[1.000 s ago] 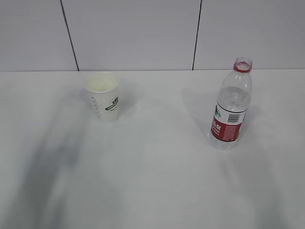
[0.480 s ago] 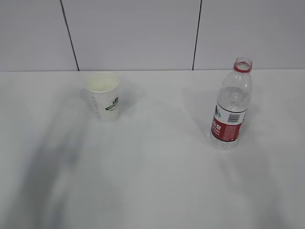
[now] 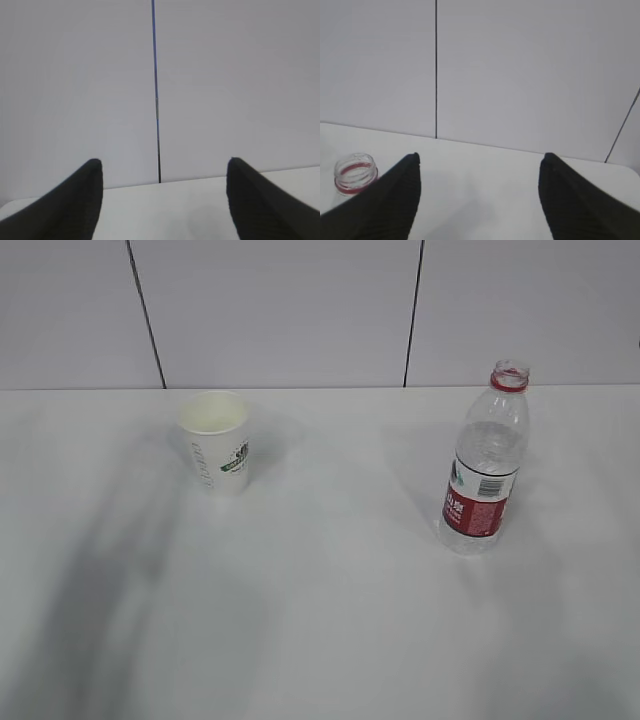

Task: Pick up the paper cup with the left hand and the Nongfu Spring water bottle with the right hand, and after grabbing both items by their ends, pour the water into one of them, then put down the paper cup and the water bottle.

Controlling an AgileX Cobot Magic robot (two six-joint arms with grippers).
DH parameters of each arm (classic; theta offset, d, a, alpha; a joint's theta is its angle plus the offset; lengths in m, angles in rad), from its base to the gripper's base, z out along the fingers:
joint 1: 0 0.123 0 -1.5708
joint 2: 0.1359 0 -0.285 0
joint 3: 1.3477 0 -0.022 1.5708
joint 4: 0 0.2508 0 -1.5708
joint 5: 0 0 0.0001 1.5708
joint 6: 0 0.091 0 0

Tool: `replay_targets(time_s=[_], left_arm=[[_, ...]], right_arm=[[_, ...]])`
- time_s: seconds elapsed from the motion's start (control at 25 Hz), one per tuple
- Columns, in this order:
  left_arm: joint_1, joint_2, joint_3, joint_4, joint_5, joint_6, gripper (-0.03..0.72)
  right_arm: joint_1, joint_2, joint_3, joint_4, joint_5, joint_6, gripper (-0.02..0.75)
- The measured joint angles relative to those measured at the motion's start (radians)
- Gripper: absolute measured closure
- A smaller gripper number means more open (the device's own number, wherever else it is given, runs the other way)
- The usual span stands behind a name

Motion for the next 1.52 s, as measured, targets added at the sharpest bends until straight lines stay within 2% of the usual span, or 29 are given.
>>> replay_targets(time_s=[0.2,0.76,1.28,1.52], left_arm=[[0.0,0.043,0.0,-0.006,-0.006,0.0,0.12],[0.0,0.227,0.028,-0.046,-0.02,0.0,0.12],[0.0,0.389,0.251,-0.048,-0.362,0.0,0.12],[0.0,0.435,0.303,-0.014,-0.44,0.0,0.12]], right_arm=[[0.0,0.071,0.005,0.0,-0.03,0.0,0.184],[0.0,0.099,0.163,-0.004,-0.173,0.0,0.184],[0.0,0.231,0.229,-0.011,-0.358,0.0,0.184],[0.0,0.326,0.229,-0.08,-0.389,0.025,0.184]])
